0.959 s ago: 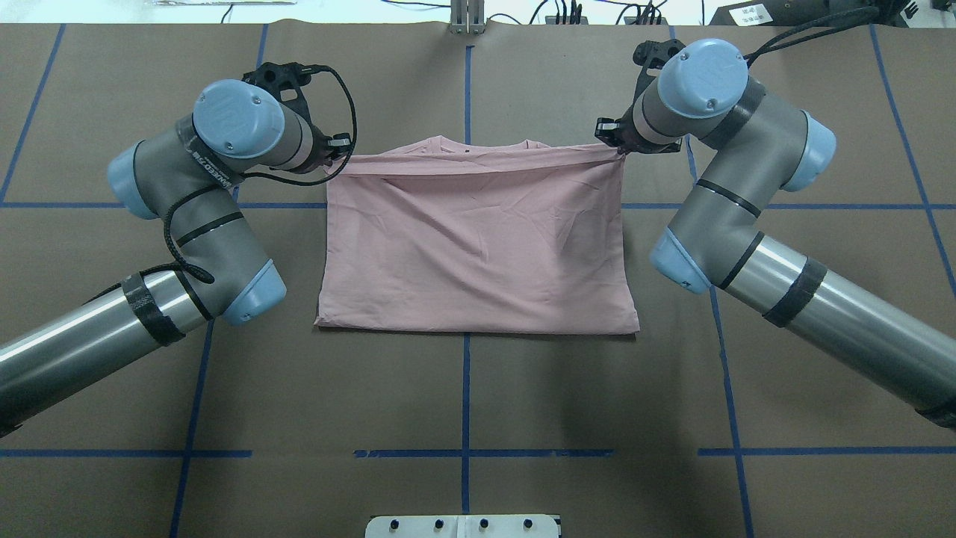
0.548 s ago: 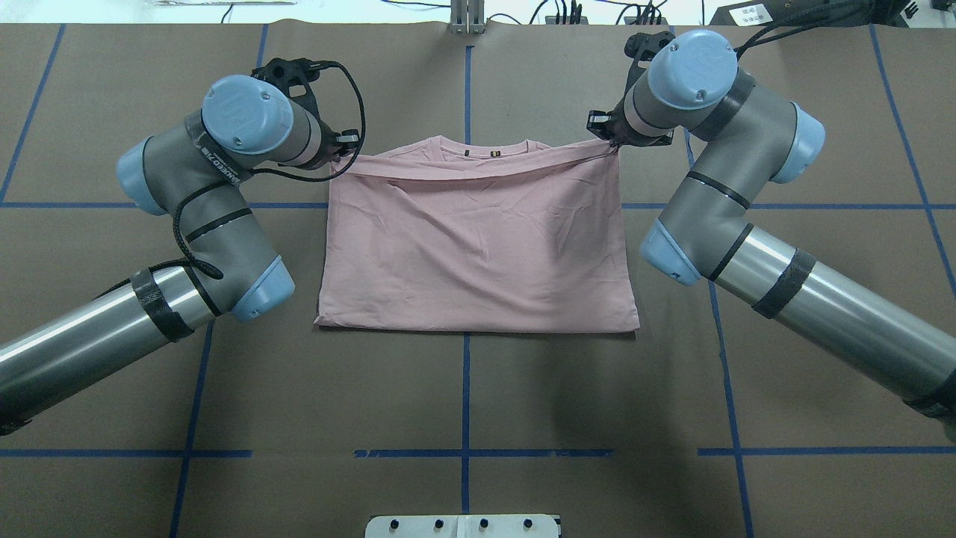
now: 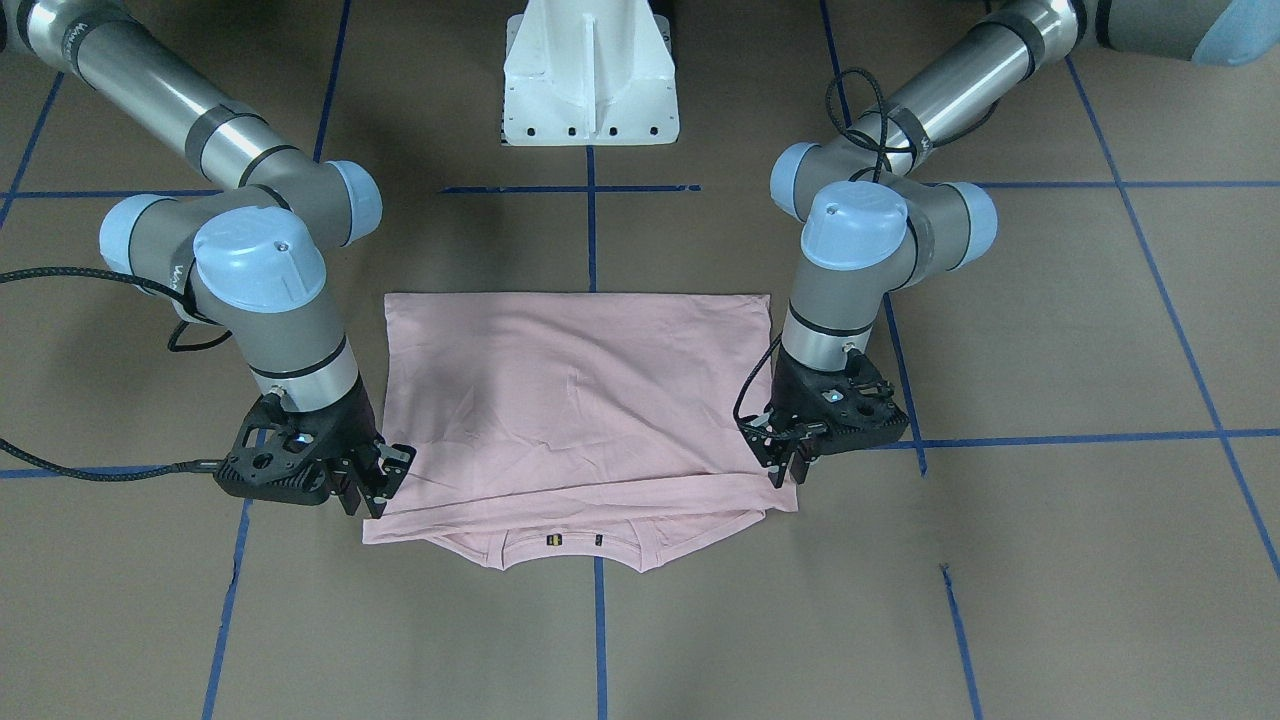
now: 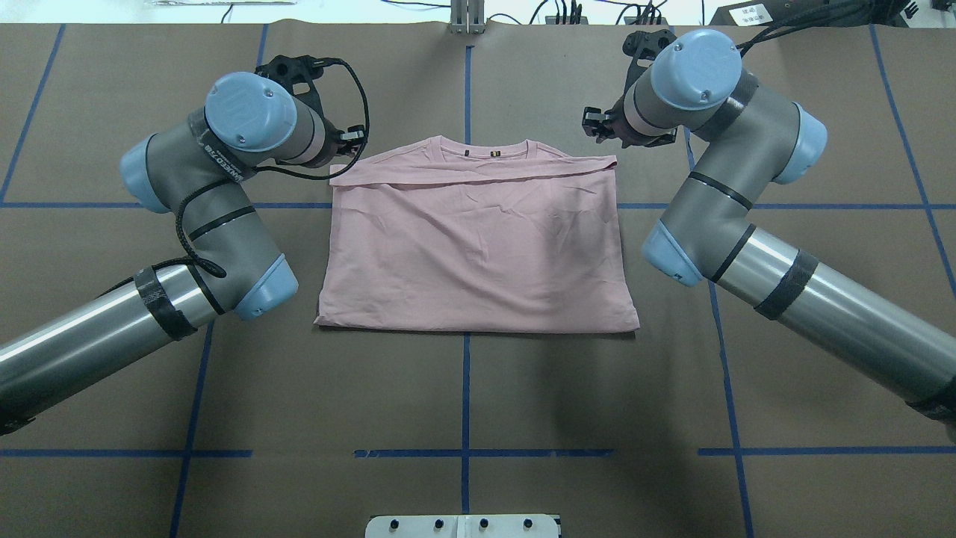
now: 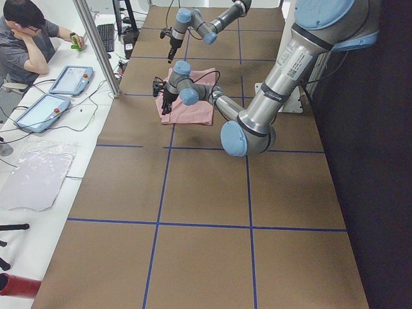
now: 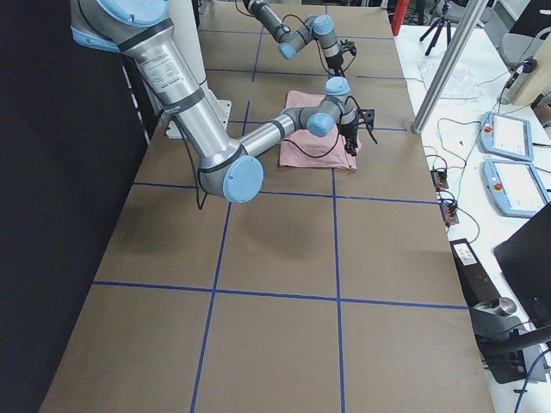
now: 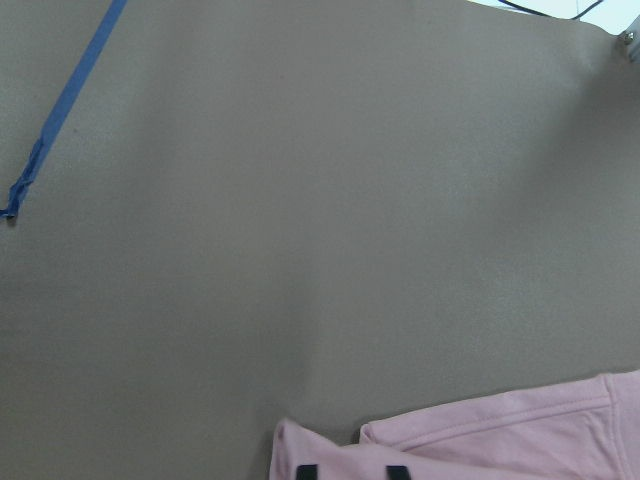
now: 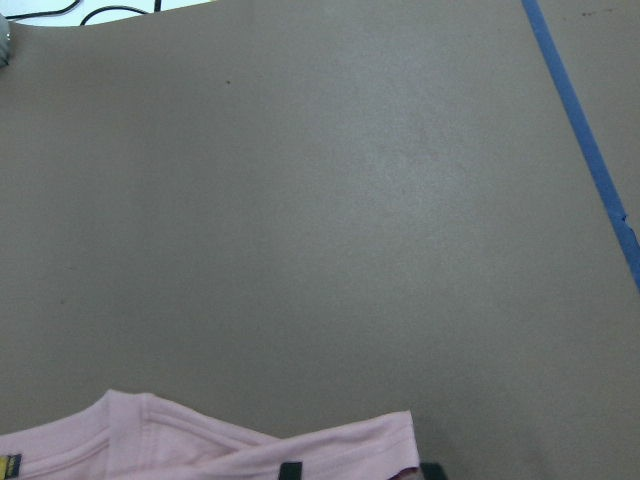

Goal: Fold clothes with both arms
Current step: 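Move the right gripper to the folded shirt's corner nearest the robot and grasp it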

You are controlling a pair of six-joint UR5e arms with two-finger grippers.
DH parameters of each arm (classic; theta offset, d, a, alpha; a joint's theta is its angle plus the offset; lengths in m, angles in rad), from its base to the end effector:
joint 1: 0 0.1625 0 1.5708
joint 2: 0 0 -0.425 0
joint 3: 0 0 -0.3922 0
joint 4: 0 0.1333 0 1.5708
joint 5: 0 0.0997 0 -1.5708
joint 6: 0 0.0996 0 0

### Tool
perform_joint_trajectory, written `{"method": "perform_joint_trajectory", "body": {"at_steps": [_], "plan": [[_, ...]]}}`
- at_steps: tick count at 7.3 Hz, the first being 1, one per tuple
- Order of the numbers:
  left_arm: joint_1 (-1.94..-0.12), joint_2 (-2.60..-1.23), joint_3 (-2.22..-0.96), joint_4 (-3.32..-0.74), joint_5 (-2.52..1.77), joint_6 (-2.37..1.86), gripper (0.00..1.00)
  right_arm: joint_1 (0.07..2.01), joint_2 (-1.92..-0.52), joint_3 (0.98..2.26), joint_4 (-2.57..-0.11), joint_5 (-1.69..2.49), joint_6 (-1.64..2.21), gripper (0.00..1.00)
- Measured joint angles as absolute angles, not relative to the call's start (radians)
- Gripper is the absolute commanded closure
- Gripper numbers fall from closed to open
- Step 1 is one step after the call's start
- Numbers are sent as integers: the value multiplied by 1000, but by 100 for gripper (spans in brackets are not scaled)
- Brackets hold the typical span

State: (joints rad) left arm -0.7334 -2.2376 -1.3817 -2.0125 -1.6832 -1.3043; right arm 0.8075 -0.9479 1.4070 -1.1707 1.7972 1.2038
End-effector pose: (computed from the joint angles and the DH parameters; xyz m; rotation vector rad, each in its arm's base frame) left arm 0.4756 -0.5930 0.2969 0.3510 0.8616 -0.3814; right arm -0.4301 -0.6100 0.3218 0.2985 -0.8331 0.3143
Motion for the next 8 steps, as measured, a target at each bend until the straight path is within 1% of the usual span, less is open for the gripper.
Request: {"method": "perform_joint_trajectory", "body": {"at_steps": [1, 2, 4, 5, 7, 8], "plan": [[-734, -2237, -1385, -2009, -1685, -1305, 0, 809, -965, 1430, -1147, 1837, 1206, 0], [-733, -2234, -1397, -2005, -1687, -1306, 0, 805, -1012, 1492, -1144, 1874, 1221, 0], [-729, -2225, -1456, -1993, -1689, -1319, 0, 738, -1174, 1698, -1193, 1902, 1314, 0], [-727, -2220, -1476, -1984, -1689, -1330, 0, 672, -1232, 1766, -1219, 1876, 1366, 0], [-722, -2214, -1497, -1978, -1689, -1354, 0, 566, -1291, 1808, -1240, 1812, 1408, 1], [-716, -2212, -1511, -1973, -1689, -1367, 0, 534, -1309, 1814, -1245, 1803, 1413, 5]]}}
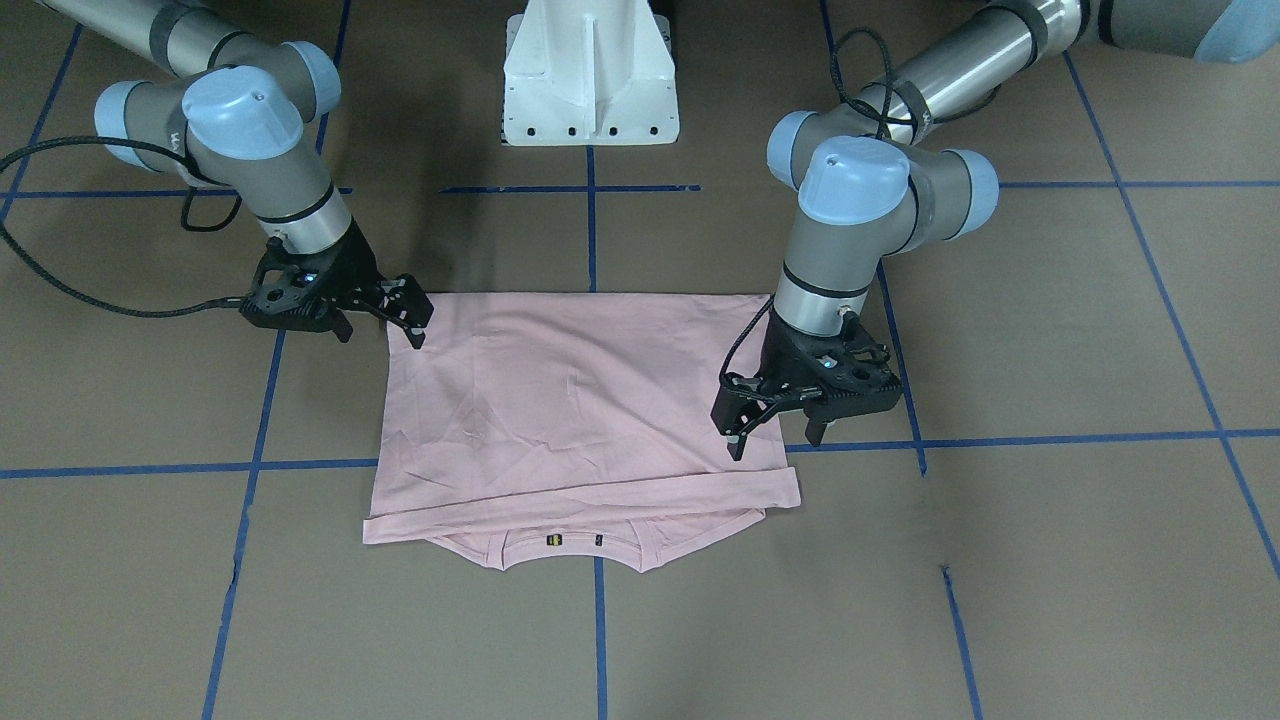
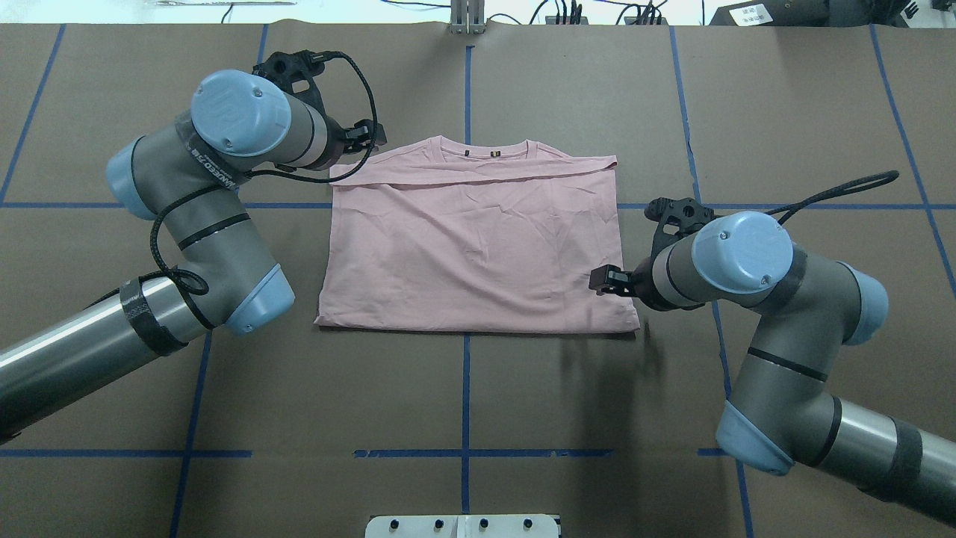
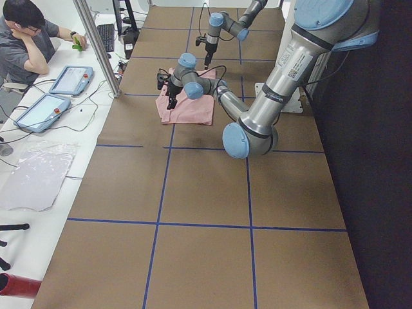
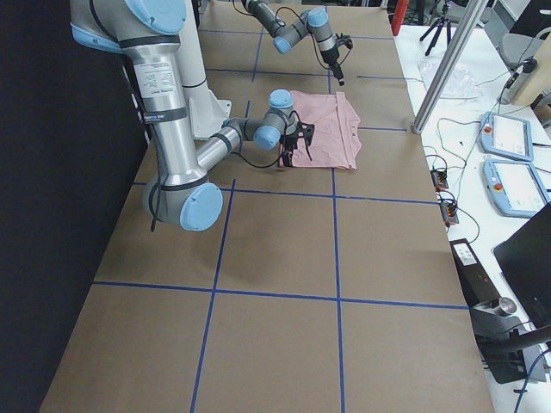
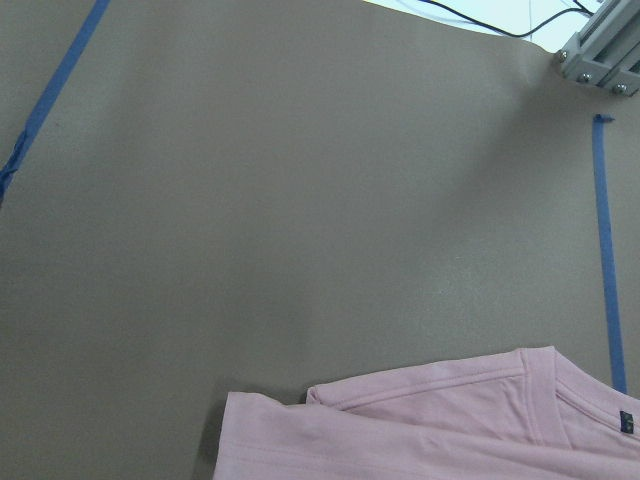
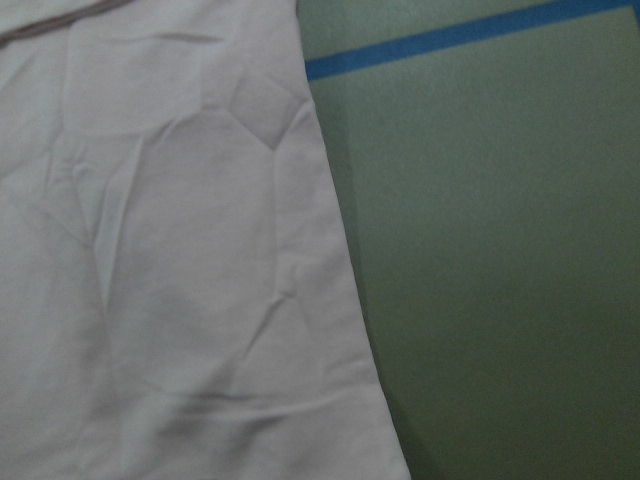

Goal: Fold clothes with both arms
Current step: 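Move the right gripper to the folded shirt's corner nearest the robot and grasp it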

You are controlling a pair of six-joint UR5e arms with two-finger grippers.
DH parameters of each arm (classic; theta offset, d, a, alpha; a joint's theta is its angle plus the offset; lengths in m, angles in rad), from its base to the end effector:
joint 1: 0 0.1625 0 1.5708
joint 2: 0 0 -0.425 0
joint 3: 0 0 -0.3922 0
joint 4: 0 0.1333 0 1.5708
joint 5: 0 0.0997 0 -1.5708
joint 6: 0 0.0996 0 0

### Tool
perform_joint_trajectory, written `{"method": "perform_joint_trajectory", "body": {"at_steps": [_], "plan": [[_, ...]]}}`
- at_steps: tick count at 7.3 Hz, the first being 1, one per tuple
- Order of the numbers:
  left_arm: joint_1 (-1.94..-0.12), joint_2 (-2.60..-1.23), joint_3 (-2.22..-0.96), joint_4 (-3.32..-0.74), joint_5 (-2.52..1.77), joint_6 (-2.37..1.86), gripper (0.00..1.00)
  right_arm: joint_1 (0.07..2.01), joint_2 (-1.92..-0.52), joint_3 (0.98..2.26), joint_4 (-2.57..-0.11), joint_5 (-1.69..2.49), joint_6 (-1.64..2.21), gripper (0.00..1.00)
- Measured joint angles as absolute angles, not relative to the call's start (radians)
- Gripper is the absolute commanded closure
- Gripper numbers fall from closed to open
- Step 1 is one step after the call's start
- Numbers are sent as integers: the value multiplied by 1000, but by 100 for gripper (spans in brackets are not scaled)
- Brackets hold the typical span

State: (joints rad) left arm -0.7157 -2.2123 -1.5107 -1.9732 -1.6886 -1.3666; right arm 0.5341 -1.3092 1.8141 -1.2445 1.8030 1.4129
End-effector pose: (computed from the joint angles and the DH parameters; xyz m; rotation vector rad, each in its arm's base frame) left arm 0.4633 -0.5640 0.2594 0.3419 0.9357 -0.4110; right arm -0.4533 -0.3964 0.3750 0.0751 -0.8547 0.2564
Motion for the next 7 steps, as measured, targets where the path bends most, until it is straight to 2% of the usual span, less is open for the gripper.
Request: {"method": "perform_joint_trajectory", "body": {"at_steps": [3, 4, 7], "plan": [[-703, -2210, -1538, -1952, -1687, -1382, 0, 508, -1332, 1816, -1248, 1809, 1414, 86], [-702, -2209, -1539, -1950, -1687, -1383, 0, 506, -1334, 1816, -1248, 1812, 1413, 100], [-699, -2206, -1540, -1950, -1687, -1381, 0, 500, -1335, 1816, -1249, 1815, 1405, 100]]}}
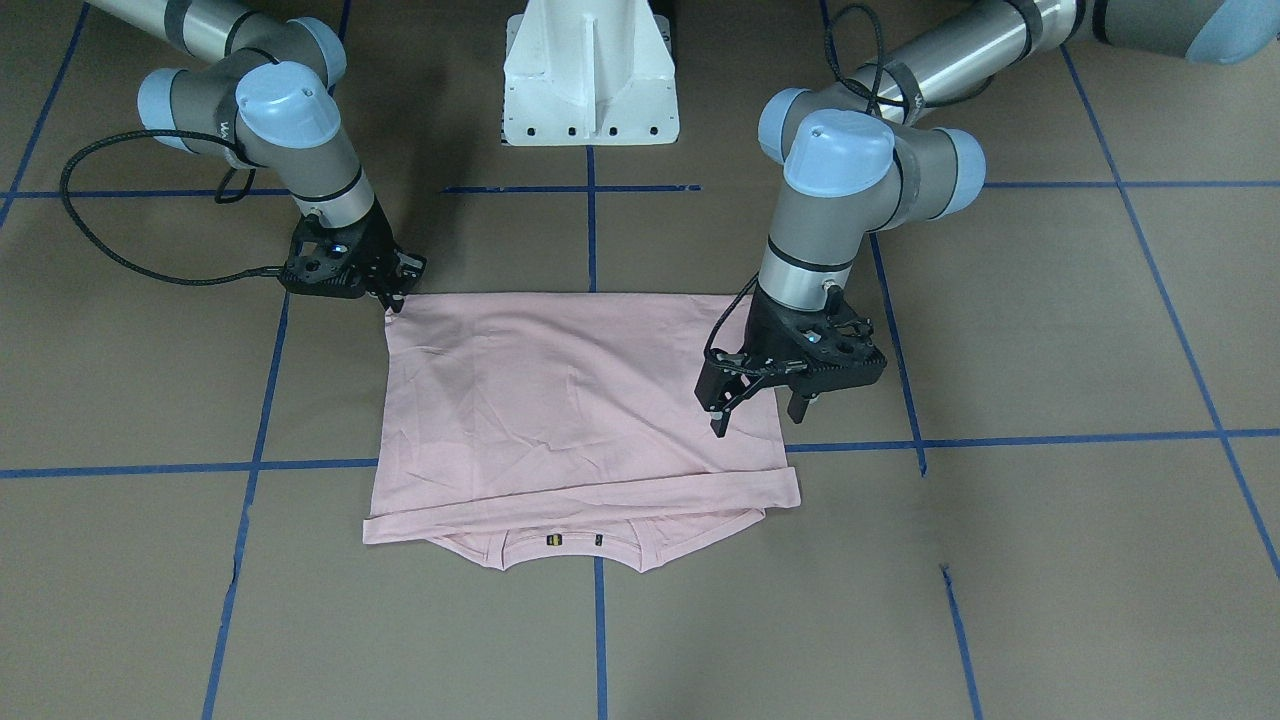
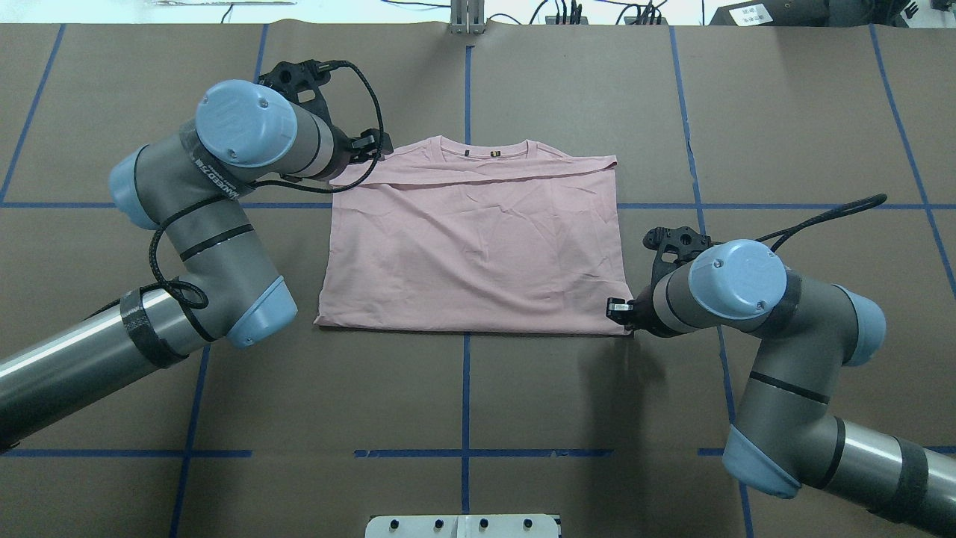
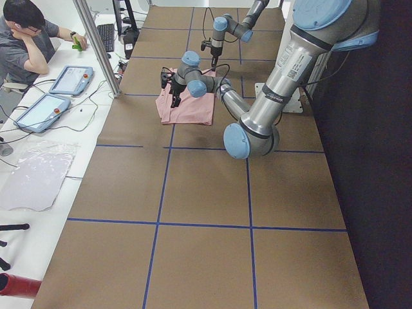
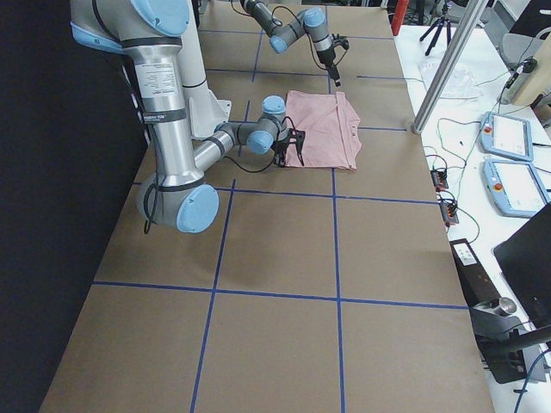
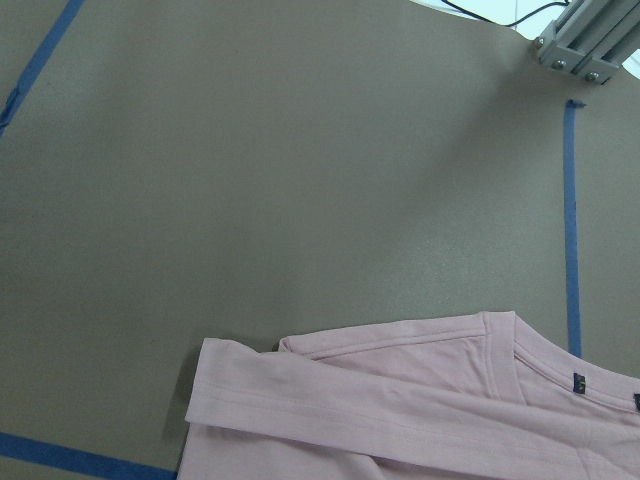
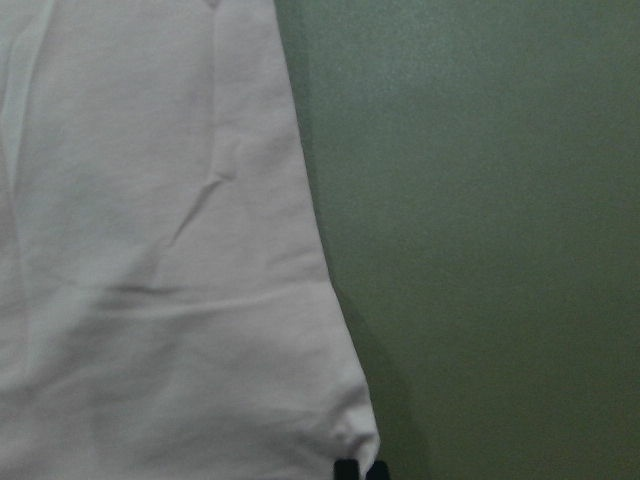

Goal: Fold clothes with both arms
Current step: 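Move the right gripper to the folded shirt's corner nearest the robot and grasp it, then drag the folded shirt corner toward the robot with the right gripper, rotating it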

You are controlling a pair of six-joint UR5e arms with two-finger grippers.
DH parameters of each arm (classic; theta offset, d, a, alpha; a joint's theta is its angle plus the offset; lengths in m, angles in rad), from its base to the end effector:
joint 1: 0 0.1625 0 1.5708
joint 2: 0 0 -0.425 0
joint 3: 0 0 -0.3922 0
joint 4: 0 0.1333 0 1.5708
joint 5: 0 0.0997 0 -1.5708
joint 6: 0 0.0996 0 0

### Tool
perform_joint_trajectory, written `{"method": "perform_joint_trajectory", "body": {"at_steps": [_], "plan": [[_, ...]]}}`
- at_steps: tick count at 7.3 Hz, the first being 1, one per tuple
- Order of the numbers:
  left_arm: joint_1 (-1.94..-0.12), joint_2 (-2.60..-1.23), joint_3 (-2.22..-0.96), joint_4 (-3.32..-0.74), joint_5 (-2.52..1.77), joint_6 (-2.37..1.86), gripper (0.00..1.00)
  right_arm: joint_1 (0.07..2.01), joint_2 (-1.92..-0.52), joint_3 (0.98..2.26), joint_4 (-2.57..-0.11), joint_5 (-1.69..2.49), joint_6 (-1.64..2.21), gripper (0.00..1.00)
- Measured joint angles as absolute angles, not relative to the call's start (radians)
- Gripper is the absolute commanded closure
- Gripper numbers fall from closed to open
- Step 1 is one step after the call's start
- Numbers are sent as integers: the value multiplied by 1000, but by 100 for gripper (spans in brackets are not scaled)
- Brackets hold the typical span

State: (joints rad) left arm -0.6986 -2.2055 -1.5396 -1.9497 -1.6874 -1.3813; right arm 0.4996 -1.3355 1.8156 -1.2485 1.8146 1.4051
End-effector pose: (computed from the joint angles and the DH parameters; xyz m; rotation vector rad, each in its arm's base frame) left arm 0.4673 -0.5515 0.2541 0.3273 0.9392 -0.4096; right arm -0.4618 -0.3765 0.3901 0.0429 -0.8312 0.2167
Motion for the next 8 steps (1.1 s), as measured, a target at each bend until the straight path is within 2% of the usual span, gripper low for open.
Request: {"method": "perform_joint_trajectory", "body": {"at_steps": [2, 4, 7, 8], "plan": [[-698, -2206, -1540, -1949, -1687, -1381, 0, 485, -1360, 1849, -1249, 1817, 1403, 100], [-698, -2207, -1558, -1944, -1687, -1381, 0, 415, -1468, 1965, -1249, 1821, 1402, 100], [-677, -2207, -1640, -1874, -1688, -1382, 0, 191, -1609, 2130, -1246, 1822, 1478, 100], [-662, -2206, -1653, -1865, -1687, -1384, 0, 106, -1617, 2152, -1244, 1818, 1539, 28]]}}
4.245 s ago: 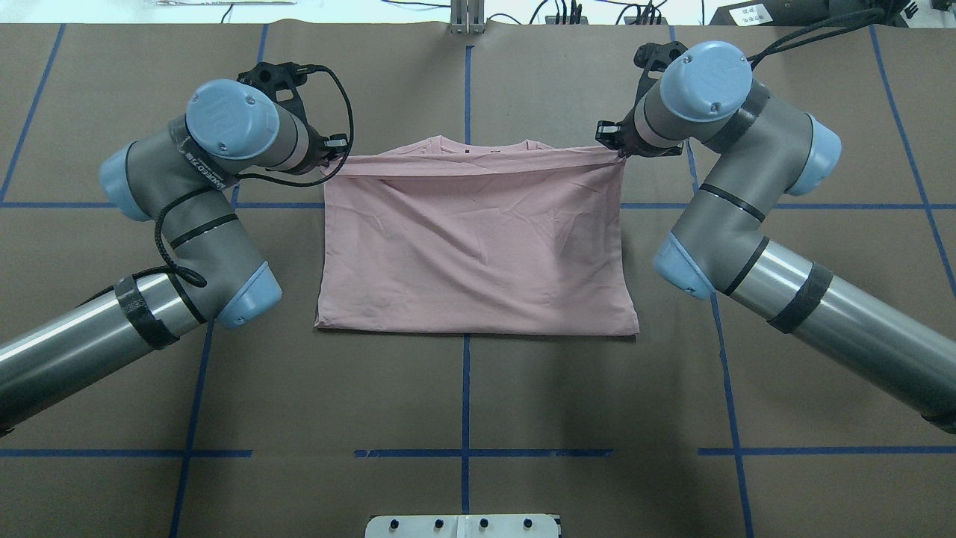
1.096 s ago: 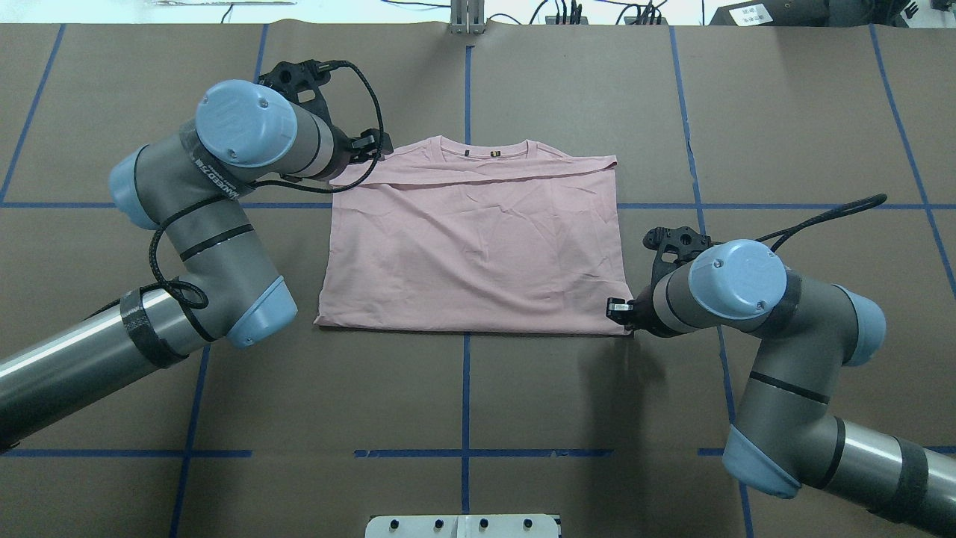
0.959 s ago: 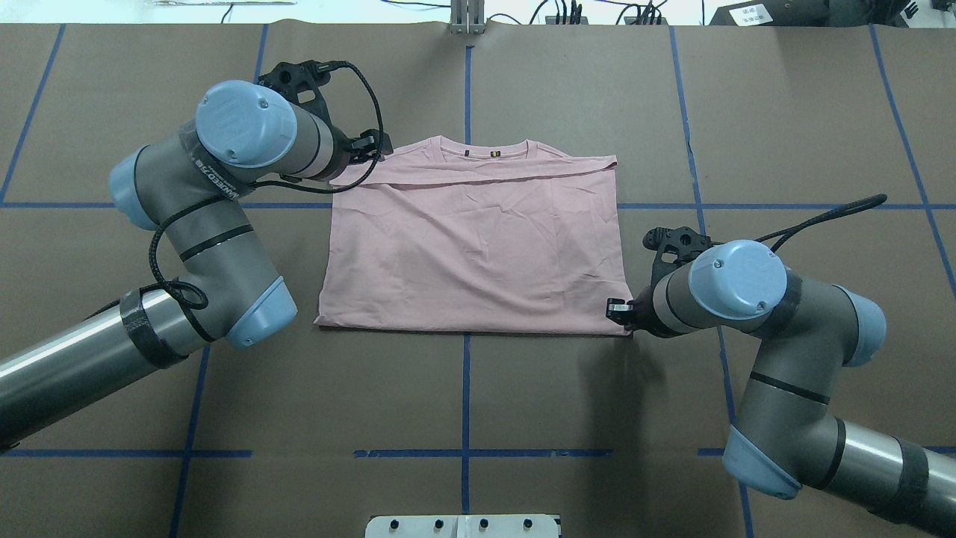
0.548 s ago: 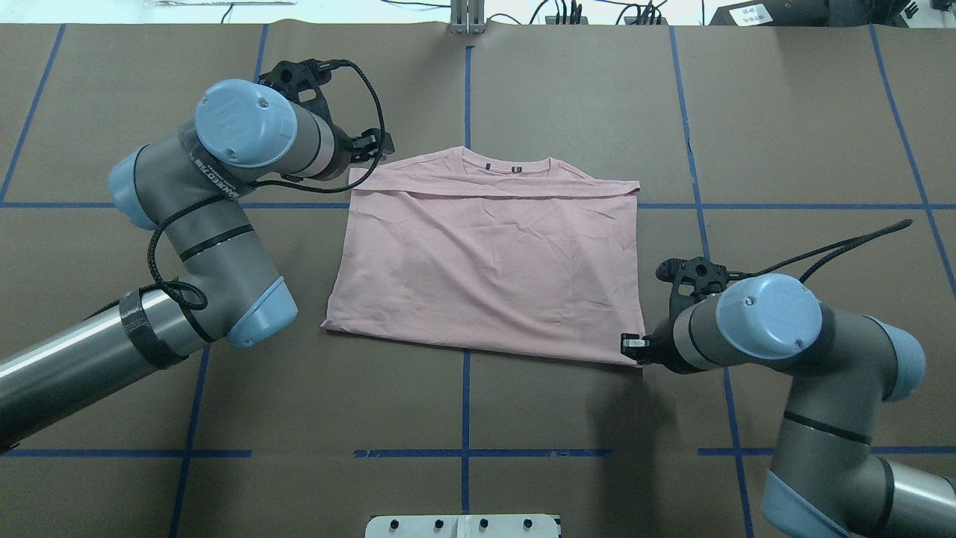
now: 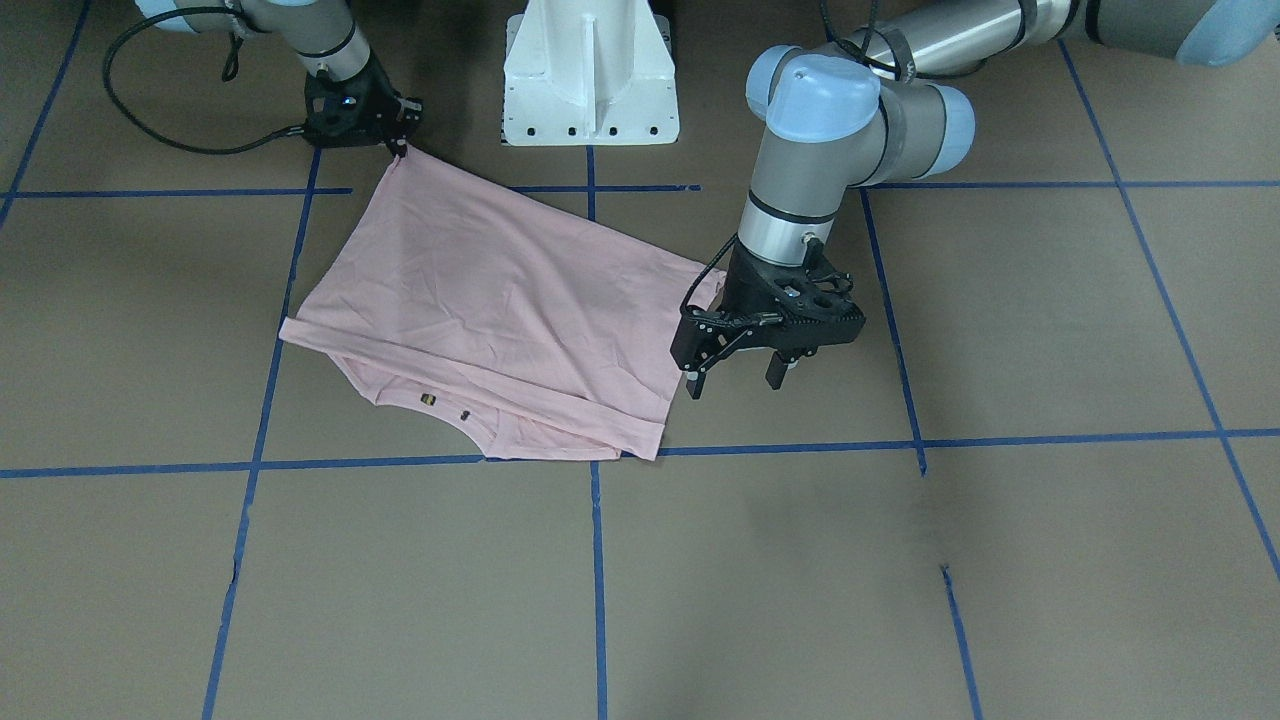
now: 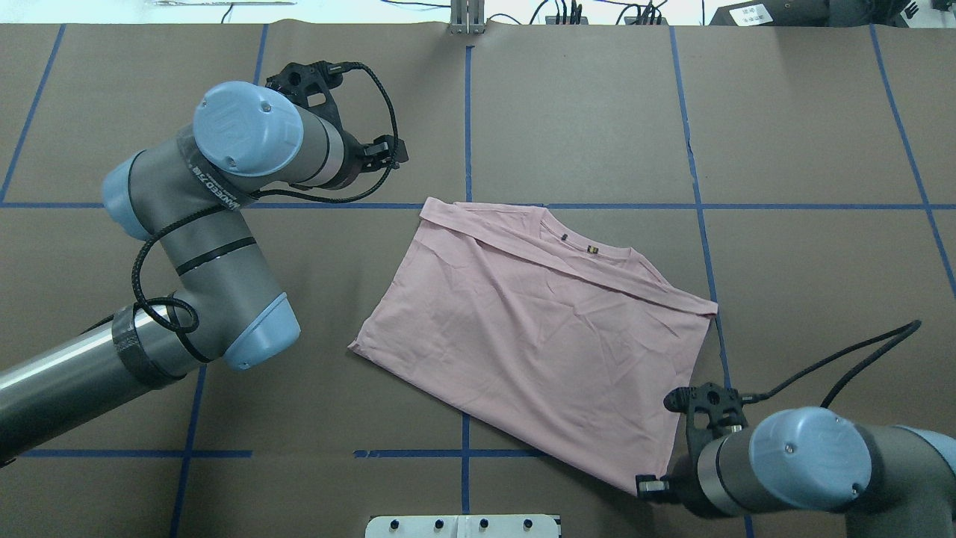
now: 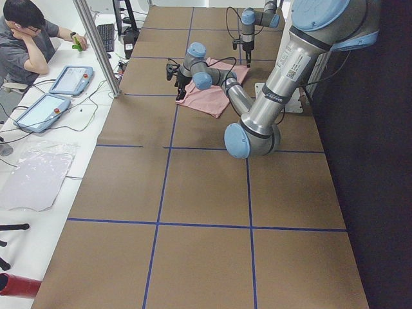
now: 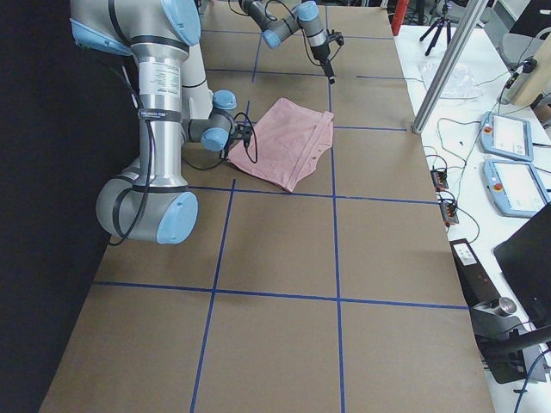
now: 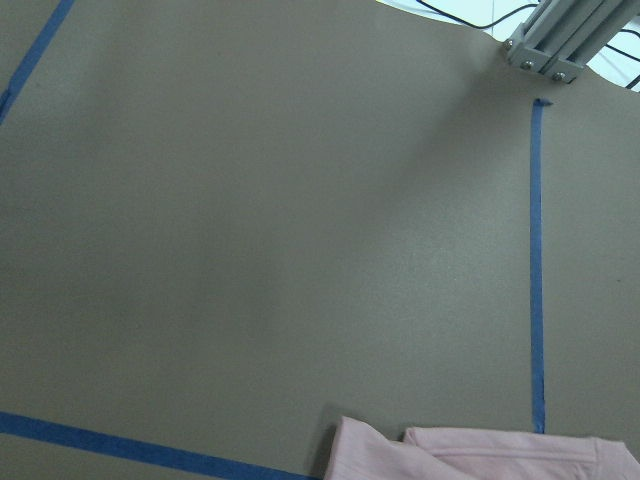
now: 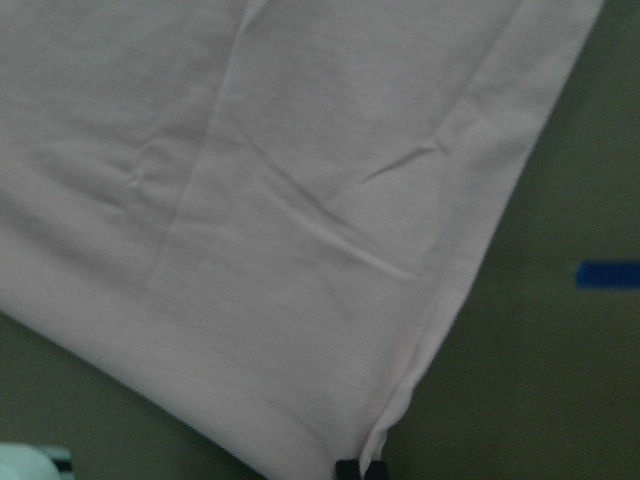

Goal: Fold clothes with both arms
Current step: 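Drag the folded shirt corner toward the robot with the right gripper, rotating it, then lower the left gripper to the shirt's near corner while the right gripper holds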

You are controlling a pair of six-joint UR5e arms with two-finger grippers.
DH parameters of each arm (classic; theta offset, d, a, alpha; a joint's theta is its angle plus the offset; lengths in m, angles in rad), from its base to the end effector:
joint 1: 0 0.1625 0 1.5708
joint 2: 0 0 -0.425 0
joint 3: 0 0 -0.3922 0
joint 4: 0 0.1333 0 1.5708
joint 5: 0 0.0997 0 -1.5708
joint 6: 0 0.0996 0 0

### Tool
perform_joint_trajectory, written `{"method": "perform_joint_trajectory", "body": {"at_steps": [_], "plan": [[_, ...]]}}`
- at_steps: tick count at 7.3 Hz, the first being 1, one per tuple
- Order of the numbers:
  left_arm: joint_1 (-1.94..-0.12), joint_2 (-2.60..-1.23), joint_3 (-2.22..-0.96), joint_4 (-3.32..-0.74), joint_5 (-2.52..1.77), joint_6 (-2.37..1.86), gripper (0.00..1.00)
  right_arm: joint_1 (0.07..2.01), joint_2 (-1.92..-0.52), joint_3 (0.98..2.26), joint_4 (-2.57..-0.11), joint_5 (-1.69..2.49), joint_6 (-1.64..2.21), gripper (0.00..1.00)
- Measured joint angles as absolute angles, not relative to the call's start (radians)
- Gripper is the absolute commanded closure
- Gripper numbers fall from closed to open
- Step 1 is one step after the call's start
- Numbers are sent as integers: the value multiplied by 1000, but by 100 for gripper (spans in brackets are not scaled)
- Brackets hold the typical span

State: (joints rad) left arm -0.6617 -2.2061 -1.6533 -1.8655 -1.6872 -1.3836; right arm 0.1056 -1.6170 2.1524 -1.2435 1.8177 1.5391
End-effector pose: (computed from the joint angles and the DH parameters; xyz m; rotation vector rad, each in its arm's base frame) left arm 0.4651 -0.5165 0.2145 0.3217 0.9715 -0.3738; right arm -0.4419 -0.1564 0.3740 -0.1719 -0.8717 -0.0375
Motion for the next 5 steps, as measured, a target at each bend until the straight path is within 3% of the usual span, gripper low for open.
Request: {"method": "perform_joint_trajectory", "body": {"at_steps": [1, 5], "plan": [[-647, -2205, -1661, -1862, -1686, -1386, 0, 39, -1619, 2167, -1242, 1811, 1589, 0], [-528, -2166, -1747, -1766, -1688, -1490, 0, 40, -1608, 2244, -1236, 1715, 1686, 0]]}}
